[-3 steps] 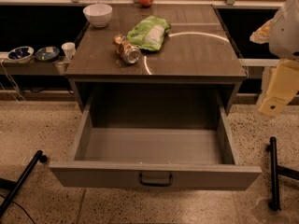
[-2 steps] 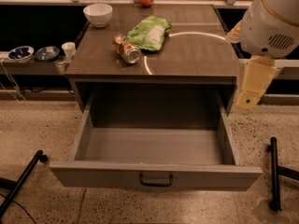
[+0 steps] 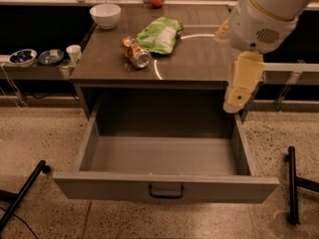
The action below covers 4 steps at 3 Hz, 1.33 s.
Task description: Place orange can into top drawer
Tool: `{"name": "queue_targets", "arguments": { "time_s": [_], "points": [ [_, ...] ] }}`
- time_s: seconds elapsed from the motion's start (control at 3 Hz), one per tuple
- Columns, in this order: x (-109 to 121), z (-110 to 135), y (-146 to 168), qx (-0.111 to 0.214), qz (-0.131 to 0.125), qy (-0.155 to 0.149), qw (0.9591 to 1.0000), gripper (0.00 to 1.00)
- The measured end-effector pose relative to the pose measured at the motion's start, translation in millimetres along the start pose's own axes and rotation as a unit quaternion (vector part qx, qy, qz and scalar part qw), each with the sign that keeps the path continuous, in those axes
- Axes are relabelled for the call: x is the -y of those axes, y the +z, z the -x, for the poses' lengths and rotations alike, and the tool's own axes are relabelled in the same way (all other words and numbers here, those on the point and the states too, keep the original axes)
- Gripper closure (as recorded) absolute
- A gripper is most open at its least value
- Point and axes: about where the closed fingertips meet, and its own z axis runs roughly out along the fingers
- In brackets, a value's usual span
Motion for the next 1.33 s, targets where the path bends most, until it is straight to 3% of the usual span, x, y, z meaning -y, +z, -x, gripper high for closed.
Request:
{"name": "queue_targets", "arguments": {
  "time_s": [0.33, 0.67, 1.0, 1.33],
  "points": [
    [14, 9, 7, 0.017, 0.003, 0.009, 0.9998, 0.0],
    [59, 34, 38, -0.004, -0.067, 0.054, 0.9963, 0.0],
    [112, 38, 63, -0.005, -0.148, 0.113, 0.9825, 0.0],
    [169, 54, 78, 0.003, -0.207, 0.166, 0.9642, 0.0]
  ]
}}
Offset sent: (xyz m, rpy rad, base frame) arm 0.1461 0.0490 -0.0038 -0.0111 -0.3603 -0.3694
